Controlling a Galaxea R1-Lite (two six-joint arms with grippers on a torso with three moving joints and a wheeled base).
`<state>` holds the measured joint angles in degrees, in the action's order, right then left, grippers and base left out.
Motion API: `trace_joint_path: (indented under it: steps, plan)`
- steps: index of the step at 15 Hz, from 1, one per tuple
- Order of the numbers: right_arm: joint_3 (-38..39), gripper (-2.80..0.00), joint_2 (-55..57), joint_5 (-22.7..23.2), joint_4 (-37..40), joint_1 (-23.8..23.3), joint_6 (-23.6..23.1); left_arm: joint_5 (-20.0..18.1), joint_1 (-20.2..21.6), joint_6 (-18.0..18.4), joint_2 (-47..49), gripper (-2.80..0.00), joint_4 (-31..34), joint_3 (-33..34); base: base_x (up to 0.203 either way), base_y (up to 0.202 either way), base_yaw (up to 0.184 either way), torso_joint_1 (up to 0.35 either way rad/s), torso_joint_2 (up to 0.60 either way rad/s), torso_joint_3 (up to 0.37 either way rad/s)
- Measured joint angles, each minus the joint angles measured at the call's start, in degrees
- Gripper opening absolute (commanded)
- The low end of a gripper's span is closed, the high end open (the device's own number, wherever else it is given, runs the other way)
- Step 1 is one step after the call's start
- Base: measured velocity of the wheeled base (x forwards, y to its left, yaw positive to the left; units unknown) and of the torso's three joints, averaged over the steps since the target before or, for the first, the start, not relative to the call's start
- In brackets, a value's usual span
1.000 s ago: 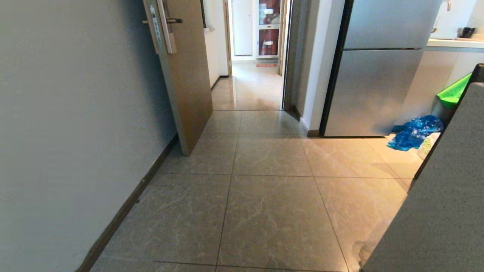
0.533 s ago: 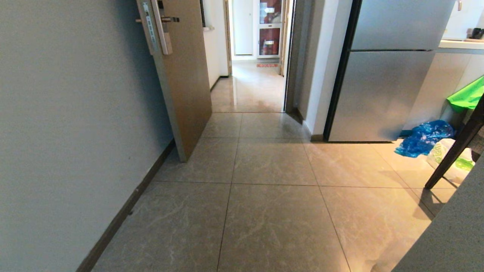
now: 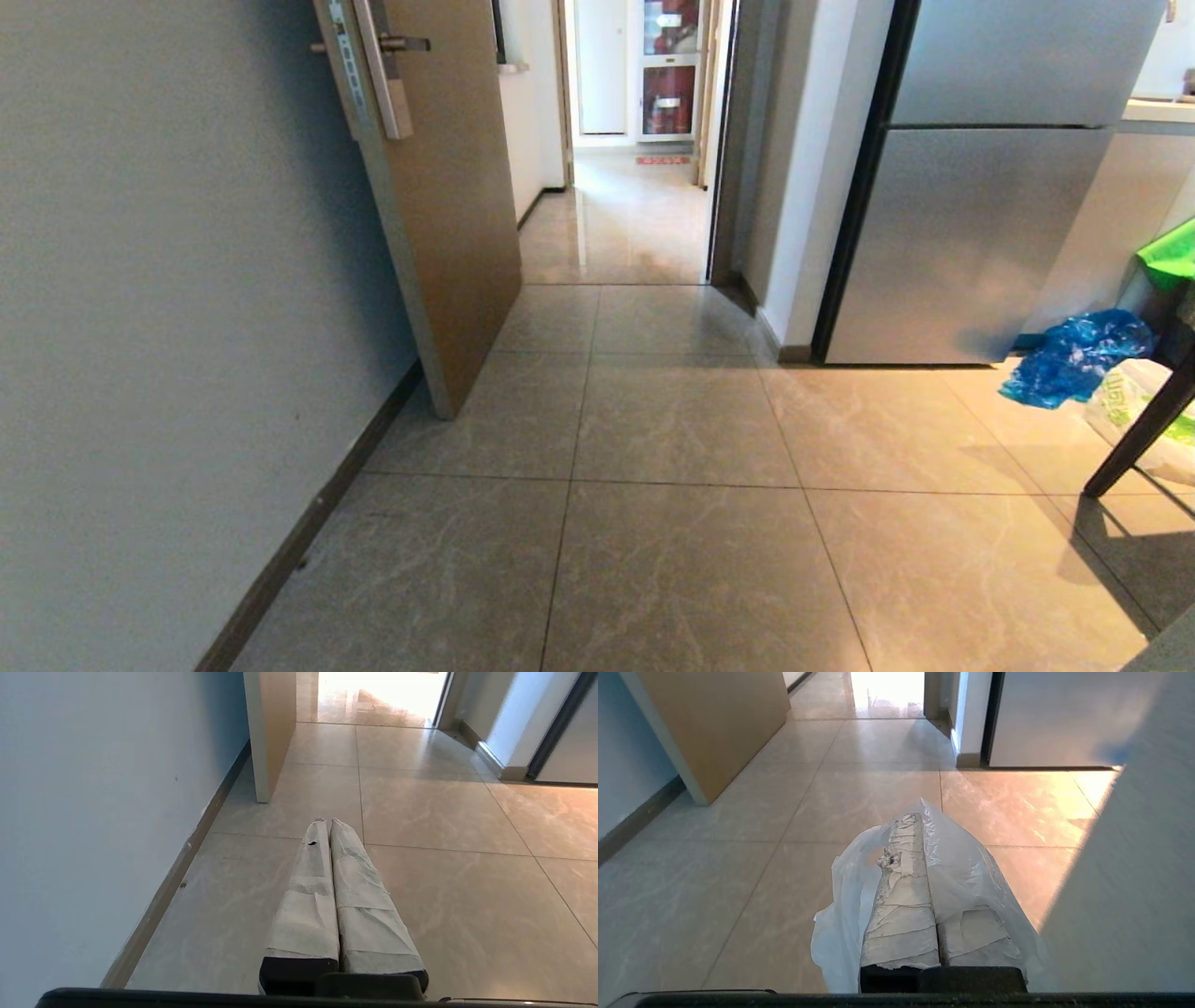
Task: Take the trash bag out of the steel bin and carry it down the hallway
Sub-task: Put the trash bag at the door
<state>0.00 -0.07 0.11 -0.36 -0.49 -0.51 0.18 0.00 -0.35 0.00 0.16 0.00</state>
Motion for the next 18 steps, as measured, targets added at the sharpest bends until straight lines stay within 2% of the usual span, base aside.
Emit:
trace_joint_path:
  steps: [18]
  plan:
    - [0.0, -2.80, 0.0, 0.1, 0.0, 0.1, 0.0, 0.1, 0.0, -0.1, 0.0, -2.80, 0.0, 0.0, 0.193, 0.000, 0.001, 0.002, 0.00, 0.003]
